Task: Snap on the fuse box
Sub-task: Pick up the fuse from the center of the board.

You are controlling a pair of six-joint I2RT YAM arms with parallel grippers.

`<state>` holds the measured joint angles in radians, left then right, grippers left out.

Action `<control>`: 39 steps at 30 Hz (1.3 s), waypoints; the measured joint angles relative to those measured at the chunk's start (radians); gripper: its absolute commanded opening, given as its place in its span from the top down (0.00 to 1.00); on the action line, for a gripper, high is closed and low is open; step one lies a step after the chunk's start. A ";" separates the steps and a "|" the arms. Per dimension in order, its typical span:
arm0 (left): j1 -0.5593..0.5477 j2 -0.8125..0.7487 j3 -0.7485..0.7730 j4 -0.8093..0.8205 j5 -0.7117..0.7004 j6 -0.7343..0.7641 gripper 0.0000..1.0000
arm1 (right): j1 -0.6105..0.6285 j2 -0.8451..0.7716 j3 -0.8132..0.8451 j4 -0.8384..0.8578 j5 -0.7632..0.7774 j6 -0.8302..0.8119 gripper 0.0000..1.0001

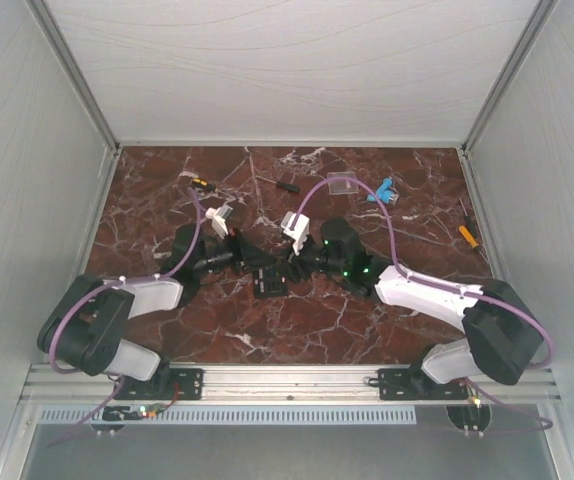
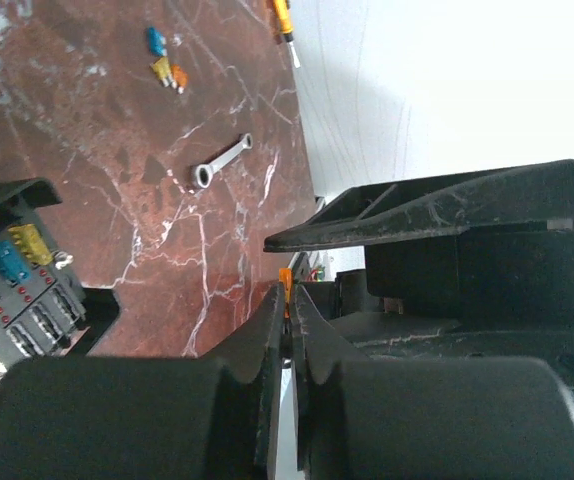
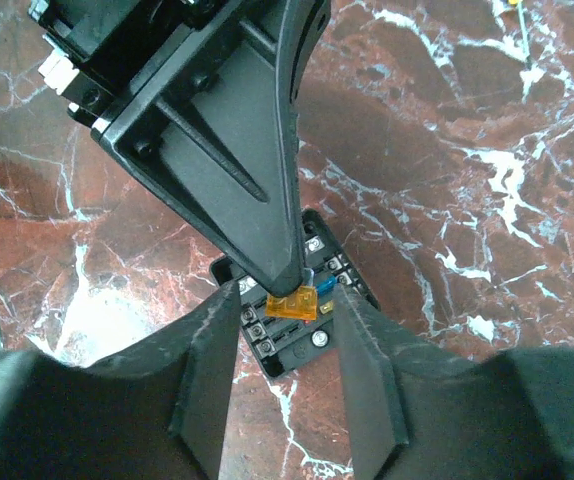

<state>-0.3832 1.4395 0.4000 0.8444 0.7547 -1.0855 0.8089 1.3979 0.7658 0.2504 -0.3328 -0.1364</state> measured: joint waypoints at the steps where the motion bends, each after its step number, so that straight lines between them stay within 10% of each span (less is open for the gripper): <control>1: -0.001 -0.007 -0.005 0.018 -0.002 -0.007 1.00 | 0.000 -0.009 -0.003 0.005 0.003 0.010 0.55; 20: -0.003 -0.064 -0.201 0.555 -0.132 -0.282 1.00 | -0.099 -0.183 -0.163 0.319 -0.018 0.706 0.58; 39: -0.036 -0.179 -0.211 0.598 -0.207 -0.313 1.00 | -0.136 -0.004 -0.183 0.746 -0.184 1.081 0.75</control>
<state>-0.4194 1.2610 0.1890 1.4425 0.5480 -1.3983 0.6727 1.3941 0.5827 0.9966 -0.5167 0.9451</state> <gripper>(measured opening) 0.006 0.261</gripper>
